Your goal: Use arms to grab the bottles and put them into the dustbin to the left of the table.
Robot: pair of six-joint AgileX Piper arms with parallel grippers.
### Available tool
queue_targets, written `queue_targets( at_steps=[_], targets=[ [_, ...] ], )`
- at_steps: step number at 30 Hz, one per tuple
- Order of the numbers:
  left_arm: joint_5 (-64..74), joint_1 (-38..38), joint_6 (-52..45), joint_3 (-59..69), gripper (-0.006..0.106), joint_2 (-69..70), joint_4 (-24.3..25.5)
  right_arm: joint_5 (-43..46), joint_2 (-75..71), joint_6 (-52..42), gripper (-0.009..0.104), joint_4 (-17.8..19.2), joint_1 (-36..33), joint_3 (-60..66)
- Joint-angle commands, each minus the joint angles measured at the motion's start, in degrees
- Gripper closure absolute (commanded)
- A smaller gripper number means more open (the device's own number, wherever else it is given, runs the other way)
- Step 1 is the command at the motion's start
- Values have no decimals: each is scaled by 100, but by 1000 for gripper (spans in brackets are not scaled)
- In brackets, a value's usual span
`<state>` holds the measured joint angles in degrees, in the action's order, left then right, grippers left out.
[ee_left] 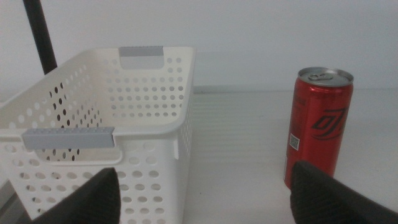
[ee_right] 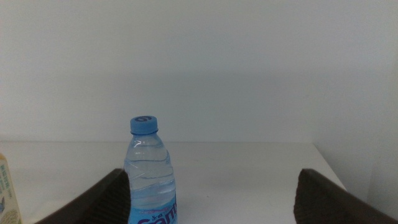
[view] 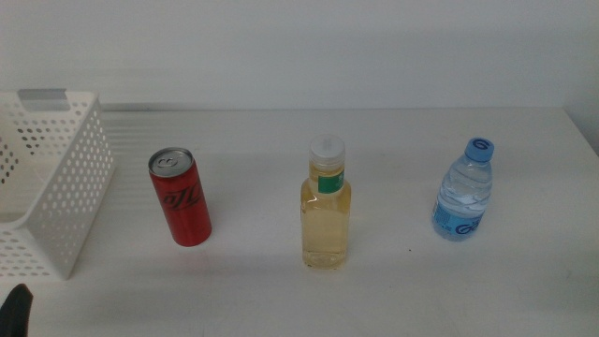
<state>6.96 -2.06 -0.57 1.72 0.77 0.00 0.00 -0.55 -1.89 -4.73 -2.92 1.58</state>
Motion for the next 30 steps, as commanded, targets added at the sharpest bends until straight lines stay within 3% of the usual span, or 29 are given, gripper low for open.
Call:
queue_targets(
  at_steps=[1, 16, 23, 30],
  targets=[
    [-553, 41, 57, 23, 10, -107, 0, 442, -157, -53, 24, 59, 35, -39],
    [-3743, 1619, 57, 23, 10, -3649, -35, 442, -157, -53, 24, 59, 35, -39],
    [-5659, 1852, 99, 23, 10, -5659, -40, 442, -157, -53, 24, 59, 35, -39],
    [-7048, 1852, 105, 23, 10, -6788, -59, 442, -157, -53, 24, 59, 35, -39]
  ],
)
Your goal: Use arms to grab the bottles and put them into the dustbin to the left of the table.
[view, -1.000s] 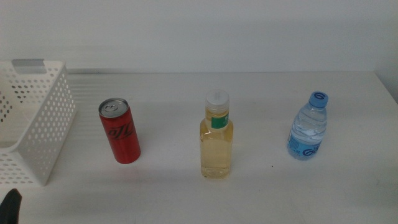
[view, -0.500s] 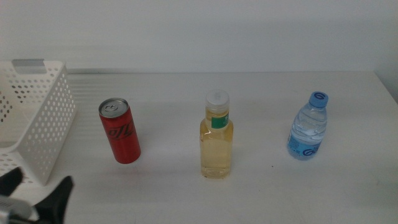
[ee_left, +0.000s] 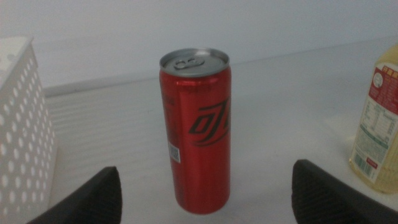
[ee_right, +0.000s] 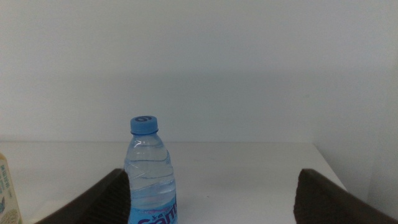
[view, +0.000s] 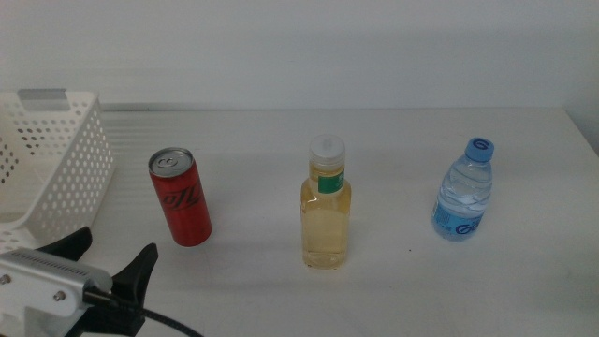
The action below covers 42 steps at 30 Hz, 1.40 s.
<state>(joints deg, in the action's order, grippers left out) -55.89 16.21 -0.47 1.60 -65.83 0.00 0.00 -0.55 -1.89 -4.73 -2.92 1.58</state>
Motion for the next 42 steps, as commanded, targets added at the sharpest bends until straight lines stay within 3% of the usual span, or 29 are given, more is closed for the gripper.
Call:
queue_targets(
  at_steps=[1, 22, 27, 31, 36, 42],
  targets=[
    [-869, 24, 94, 34, 10, -225, -77, 442, -157, -53, 24, 59, 35, -39],
    [-1387, 24, 345, 34, 10, -710, -134, 442, -157, -53, 24, 59, 35, -39],
    [-1434, 24, 345, -111, 10, -1016, 305, 442, -157, -53, 24, 59, 35, -39],
    [-1425, 24, 276, -218, 10, -1346, 267, 442, -157, -53, 24, 59, 35, -39],
    [-1702, 24, 1036, -513, 10, -1783, 267, 442, -157, -56, 24, 59, 35, -39],
    [-1709, 24, 974, -952, 10, -2280, 267, 442, -157, -56, 24, 59, 35, -39]
  ],
)
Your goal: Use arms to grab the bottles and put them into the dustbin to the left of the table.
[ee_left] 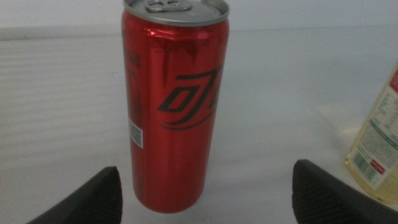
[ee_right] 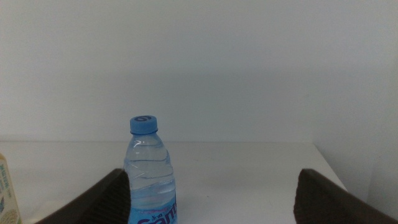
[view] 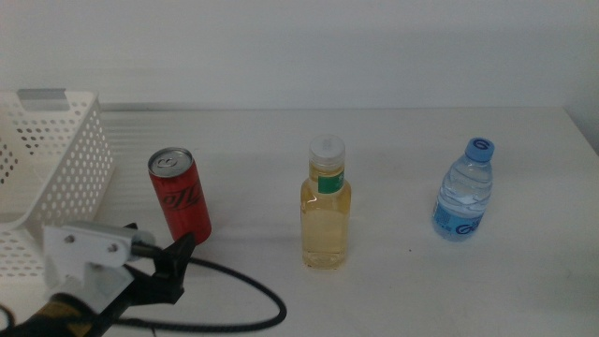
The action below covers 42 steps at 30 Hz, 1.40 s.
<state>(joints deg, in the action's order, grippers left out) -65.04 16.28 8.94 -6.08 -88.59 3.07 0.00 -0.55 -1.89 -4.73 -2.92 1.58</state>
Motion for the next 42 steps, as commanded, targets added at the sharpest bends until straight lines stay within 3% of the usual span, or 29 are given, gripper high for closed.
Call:
queue_targets(
  at_steps=[1, 14, 24, 38, 42],
  targets=[
    [-800, 17, 2, -253, 10, -95, -41, 442, -157, -56, 24, 59, 35, -39],
    [-806, -97, -135, -955, 10, -811, -255, 442, -157, -56, 24, 59, 35, -39],
    [-631, -510, 14, -1417, 10, -1078, 324, 442, -157, -56, 24, 59, 35, -39],
    [-1036, -510, 10, -1910, 11, -1703, 411, 442, -157, -56, 24, 59, 35, -39],
    [-1011, -510, -51, -1910, 15, -1703, 411, 442, -157, -51, 24, 59, 35, -39]
  ],
)
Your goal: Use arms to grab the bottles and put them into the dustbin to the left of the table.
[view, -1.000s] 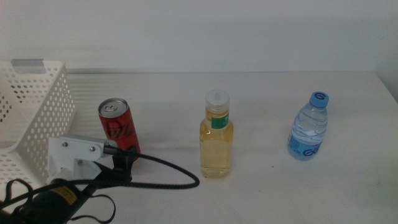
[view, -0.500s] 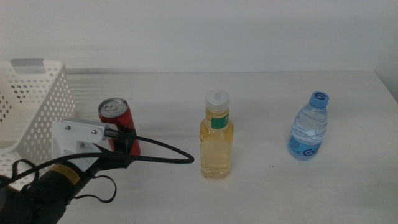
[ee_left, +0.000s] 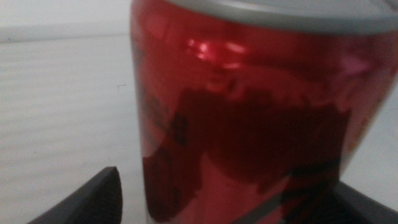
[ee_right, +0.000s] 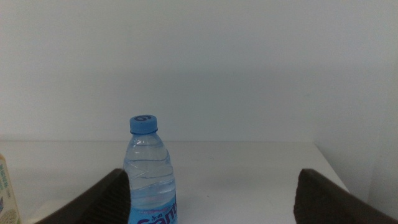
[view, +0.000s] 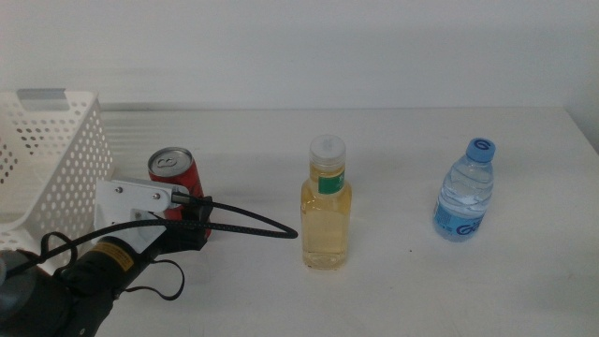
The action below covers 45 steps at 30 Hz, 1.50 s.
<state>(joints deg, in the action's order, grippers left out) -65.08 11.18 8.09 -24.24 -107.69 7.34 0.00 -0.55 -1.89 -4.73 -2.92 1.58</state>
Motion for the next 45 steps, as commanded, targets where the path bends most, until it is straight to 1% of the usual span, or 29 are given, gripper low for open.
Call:
queue_targets(
  at_steps=[1, 3, 6, 8, 11, 14, 15, 20, 29, 34, 37, 42, 45],
  targets=[
    [-1013, 0, -63, -94, 18, 208, -16, 442, -157, -51, 24, 59, 35, -39],
    [-1030, 0, -246, -100, 23, 208, -16, 442, -157, -51, 24, 59, 35, -39],
    [-1030, 0, -412, -101, 39, 208, -11, 442, -157, -51, 24, 59, 35, -39],
    [-1030, 0, -352, -101, 51, 208, -11, 442, -157, -51, 24, 59, 35, -39],
    [-1030, 0, -18, -101, 74, 208, -11, 442, -157, -51, 24, 59, 35, -39],
    [-1030, 0, 239, -95, 100, 251, -11, 442, -157, -51, 24, 59, 35, -39],
    [-1022, 0, 257, -95, 106, 305, -11, 442, -157, -51, 24, 59, 35, -39],
    [-482, 0, 257, -95, 106, 901, 85, 442, -157, -52, 24, 59, 35, -39],
    [1658, 0, 257, -249, 106, 2436, 199, 442, -157, -52, 24, 59, 35, -39],
    [3152, 0, 267, -568, 106, 3141, 240, 442, -157, -52, 24, 59, 35, -39],
    [4045, 0, 262, -831, 106, 3436, 245, 442, -157, -52, 24, 59, 35, -39],
    [4871, 0, 262, -1118, 106, 3874, 242, 442, -157, -52, 24, 59, 35, -39],
    [5662, 0, 176, -1407, 106, 4077, 242, 442, -157, -52, 24, 59, 35, -39]
  ],
)
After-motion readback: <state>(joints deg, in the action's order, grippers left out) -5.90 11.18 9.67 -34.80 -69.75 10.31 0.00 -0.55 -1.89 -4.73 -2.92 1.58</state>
